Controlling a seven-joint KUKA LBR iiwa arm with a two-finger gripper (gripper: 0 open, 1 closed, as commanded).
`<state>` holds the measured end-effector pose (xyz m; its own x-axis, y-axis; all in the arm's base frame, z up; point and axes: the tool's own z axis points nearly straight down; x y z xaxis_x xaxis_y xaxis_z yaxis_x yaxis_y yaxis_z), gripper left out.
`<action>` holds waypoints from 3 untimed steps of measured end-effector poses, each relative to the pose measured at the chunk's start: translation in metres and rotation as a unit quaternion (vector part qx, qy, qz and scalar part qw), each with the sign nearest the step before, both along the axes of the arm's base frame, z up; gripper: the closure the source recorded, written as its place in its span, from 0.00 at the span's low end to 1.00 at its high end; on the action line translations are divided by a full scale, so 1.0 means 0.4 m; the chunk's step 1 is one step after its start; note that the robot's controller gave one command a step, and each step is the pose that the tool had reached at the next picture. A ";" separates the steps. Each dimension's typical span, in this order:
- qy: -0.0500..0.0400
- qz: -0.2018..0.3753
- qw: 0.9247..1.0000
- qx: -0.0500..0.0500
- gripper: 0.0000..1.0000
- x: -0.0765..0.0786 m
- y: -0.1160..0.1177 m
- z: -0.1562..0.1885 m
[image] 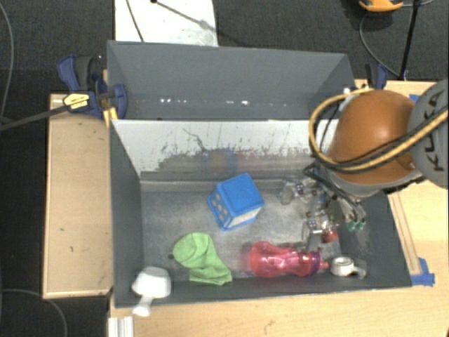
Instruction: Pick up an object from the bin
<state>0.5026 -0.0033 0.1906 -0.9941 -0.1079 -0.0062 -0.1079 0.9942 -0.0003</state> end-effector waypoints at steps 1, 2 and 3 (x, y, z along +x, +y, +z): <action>0.004 0.100 0.995 0.000 0.00 -0.069 -0.062 -0.078; 0.004 0.044 0.999 0.000 0.00 -0.060 -0.031 -0.110; 0.000 0.027 1.000 0.000 0.00 -0.052 -0.027 -0.302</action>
Offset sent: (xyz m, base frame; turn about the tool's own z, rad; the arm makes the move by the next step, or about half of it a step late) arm -0.0243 -0.0118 -0.0451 -0.0778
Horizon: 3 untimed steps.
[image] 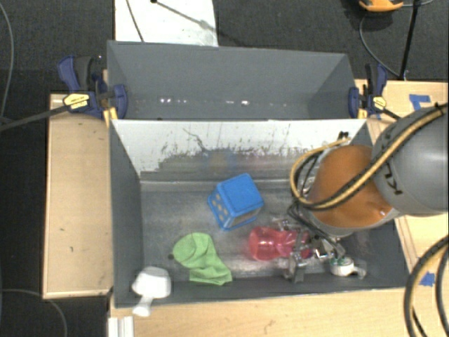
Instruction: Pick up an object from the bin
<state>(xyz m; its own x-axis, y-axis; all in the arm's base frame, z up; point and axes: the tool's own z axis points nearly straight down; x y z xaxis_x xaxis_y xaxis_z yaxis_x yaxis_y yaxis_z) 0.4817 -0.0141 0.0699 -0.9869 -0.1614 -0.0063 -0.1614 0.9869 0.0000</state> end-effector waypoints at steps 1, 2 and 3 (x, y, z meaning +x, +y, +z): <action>0.002 0.036 0.999 0.000 1.00 0.009 0.000 0.000; 0.002 0.036 0.999 0.000 1.00 0.009 0.000 0.000; 0.004 0.036 0.999 0.000 1.00 0.005 0.000 0.011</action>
Offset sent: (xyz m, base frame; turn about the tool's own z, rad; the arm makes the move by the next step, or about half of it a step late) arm 0.0000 0.0000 0.0000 0.0000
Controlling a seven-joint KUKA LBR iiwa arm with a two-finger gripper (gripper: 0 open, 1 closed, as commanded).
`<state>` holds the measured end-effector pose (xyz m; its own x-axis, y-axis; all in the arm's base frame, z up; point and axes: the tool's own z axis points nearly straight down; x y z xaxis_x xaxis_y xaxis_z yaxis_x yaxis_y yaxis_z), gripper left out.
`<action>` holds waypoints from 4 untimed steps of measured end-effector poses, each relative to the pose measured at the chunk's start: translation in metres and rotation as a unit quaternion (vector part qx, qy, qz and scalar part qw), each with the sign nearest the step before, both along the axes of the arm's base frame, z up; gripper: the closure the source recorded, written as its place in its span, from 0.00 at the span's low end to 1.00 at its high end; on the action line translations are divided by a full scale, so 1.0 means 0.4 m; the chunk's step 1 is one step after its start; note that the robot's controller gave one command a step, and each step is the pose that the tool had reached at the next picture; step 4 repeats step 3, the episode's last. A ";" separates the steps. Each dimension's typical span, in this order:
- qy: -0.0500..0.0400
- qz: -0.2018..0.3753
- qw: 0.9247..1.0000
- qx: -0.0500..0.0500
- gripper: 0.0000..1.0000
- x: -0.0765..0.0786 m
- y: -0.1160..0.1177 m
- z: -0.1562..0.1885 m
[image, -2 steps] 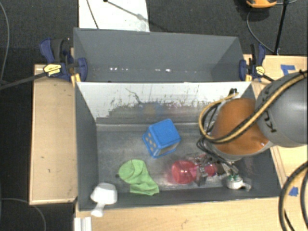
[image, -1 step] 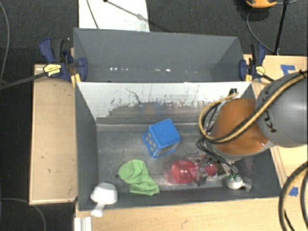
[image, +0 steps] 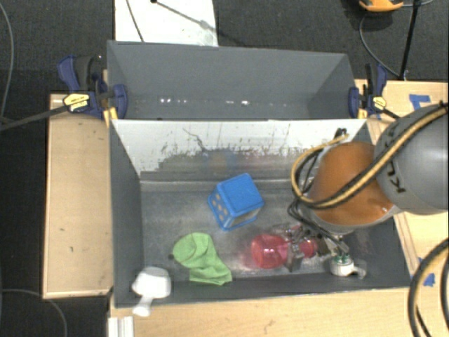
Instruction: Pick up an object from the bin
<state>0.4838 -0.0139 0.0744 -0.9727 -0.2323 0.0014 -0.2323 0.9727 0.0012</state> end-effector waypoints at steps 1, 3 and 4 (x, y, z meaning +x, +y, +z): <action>0.004 0.000 1.000 0.000 1.00 -0.004 0.000 0.047; -0.003 -0.001 1.000 0.000 1.00 0.003 0.000 0.127; -0.003 -0.001 1.000 0.000 1.00 0.003 0.000 0.127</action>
Offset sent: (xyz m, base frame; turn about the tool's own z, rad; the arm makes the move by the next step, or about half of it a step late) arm 0.0000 0.0000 0.0604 0.0000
